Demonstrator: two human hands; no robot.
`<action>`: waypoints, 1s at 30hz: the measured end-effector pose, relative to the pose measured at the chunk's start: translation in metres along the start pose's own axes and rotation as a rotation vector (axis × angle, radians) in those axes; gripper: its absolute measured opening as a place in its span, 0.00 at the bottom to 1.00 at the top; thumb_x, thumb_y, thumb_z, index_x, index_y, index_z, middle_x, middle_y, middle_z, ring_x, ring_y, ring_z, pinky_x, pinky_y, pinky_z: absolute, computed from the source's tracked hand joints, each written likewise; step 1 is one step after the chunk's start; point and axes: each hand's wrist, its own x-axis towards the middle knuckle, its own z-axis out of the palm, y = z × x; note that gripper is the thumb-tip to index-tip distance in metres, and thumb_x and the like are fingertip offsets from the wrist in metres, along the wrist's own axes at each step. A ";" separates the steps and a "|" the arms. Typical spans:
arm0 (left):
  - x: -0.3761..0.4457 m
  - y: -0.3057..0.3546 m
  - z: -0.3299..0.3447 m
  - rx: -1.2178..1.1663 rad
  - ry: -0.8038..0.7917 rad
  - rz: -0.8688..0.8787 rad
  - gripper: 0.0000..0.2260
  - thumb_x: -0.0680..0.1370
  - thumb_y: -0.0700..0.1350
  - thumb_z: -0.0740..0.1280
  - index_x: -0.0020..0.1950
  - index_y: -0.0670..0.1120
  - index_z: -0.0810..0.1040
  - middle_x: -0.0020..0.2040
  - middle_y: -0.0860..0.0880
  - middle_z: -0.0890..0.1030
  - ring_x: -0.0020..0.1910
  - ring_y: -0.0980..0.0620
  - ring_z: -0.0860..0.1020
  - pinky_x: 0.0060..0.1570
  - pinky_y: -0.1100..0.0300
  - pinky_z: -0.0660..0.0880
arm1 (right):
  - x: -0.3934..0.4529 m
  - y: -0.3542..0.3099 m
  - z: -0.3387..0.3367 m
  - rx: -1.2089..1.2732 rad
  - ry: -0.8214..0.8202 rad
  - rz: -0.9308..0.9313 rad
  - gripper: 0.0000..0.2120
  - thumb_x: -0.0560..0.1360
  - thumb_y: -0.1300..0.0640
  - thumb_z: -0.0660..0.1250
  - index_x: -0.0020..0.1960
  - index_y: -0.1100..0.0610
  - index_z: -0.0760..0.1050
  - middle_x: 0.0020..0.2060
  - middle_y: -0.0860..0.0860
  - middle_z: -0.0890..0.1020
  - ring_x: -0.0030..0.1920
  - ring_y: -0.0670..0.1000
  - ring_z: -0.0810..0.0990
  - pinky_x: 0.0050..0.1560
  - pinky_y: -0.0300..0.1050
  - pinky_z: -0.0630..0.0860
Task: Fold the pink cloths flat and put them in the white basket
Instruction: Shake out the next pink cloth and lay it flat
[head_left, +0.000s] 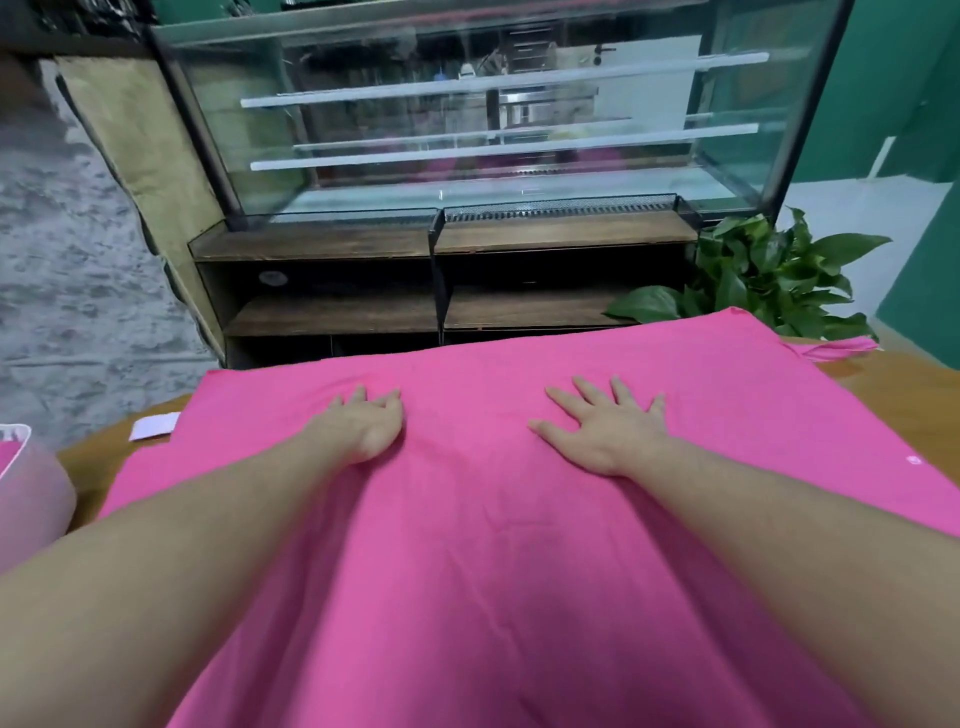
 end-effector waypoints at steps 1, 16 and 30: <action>0.005 0.002 0.000 0.003 0.005 0.002 0.24 0.83 0.57 0.37 0.80 0.61 0.47 0.82 0.47 0.44 0.80 0.40 0.45 0.77 0.40 0.45 | 0.005 0.002 0.000 0.005 0.006 0.012 0.36 0.71 0.21 0.39 0.76 0.30 0.44 0.79 0.39 0.46 0.80 0.55 0.41 0.71 0.75 0.39; 0.067 0.023 0.007 0.016 0.183 0.055 0.24 0.82 0.60 0.41 0.79 0.65 0.47 0.82 0.50 0.46 0.80 0.45 0.44 0.76 0.38 0.43 | 0.073 0.019 -0.003 0.089 0.140 0.082 0.34 0.75 0.27 0.47 0.78 0.36 0.53 0.79 0.40 0.54 0.79 0.52 0.51 0.74 0.70 0.44; -0.064 0.016 0.049 -0.065 0.263 0.318 0.20 0.84 0.58 0.48 0.75 0.60 0.65 0.79 0.57 0.58 0.79 0.53 0.56 0.73 0.33 0.52 | -0.031 -0.022 0.021 0.242 0.237 -0.264 0.23 0.80 0.41 0.56 0.75 0.38 0.63 0.78 0.42 0.60 0.79 0.51 0.54 0.75 0.67 0.49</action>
